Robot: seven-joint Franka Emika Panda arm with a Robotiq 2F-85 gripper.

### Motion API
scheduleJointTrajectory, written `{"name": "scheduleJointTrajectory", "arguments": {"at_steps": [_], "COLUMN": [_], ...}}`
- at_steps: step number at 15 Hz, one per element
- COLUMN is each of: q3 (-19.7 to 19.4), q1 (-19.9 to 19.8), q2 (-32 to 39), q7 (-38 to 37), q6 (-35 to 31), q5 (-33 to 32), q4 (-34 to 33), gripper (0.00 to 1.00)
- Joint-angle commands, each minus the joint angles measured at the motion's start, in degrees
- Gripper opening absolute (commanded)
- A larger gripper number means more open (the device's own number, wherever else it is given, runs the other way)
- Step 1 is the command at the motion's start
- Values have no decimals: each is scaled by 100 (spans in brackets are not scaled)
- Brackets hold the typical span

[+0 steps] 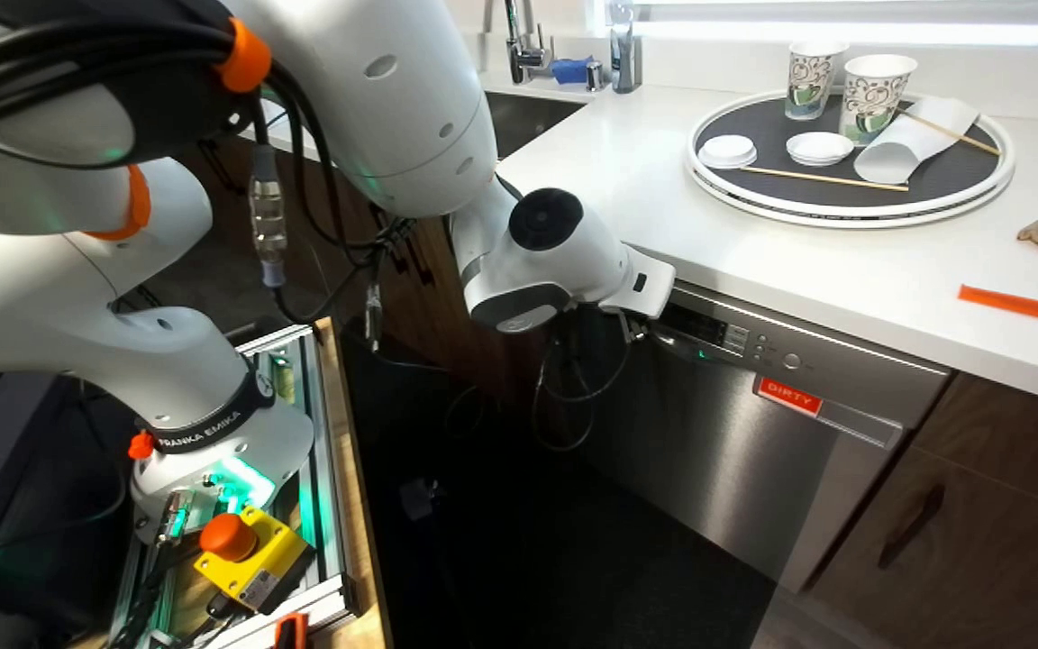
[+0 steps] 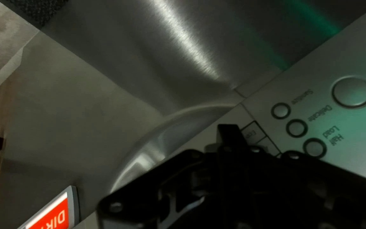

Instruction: Press a button on the dish washing machine

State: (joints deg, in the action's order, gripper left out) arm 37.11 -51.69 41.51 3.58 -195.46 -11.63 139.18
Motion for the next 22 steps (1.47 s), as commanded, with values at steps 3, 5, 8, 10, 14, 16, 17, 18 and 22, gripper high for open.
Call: {"name": "scheduleJointTrajectory", "arguments": {"at_steps": [3,5,8,10,14,16,17,18,22], "q3": [-152,-91,-79,-77,-34,45,83,152,321], "q1": [23,-78,-119,-131,-190,-267,-296,-356,-500], "q2": [-256,-314,-444,-530,-691,-742,-781,-811,-937], "q7": [223,420,823,1133,1703,1957,2079,2199,2549], "q6": [511,803,1211,1392,1613,1655,1685,1700,1811], "q5": [-637,-764,-762,-713,-675,-691,-695,-697,-696], "q4": [-60,-63,-53,-37,20,65,95,134,242], "gripper": [0,0,0,0,0,0,0,0,0]}}
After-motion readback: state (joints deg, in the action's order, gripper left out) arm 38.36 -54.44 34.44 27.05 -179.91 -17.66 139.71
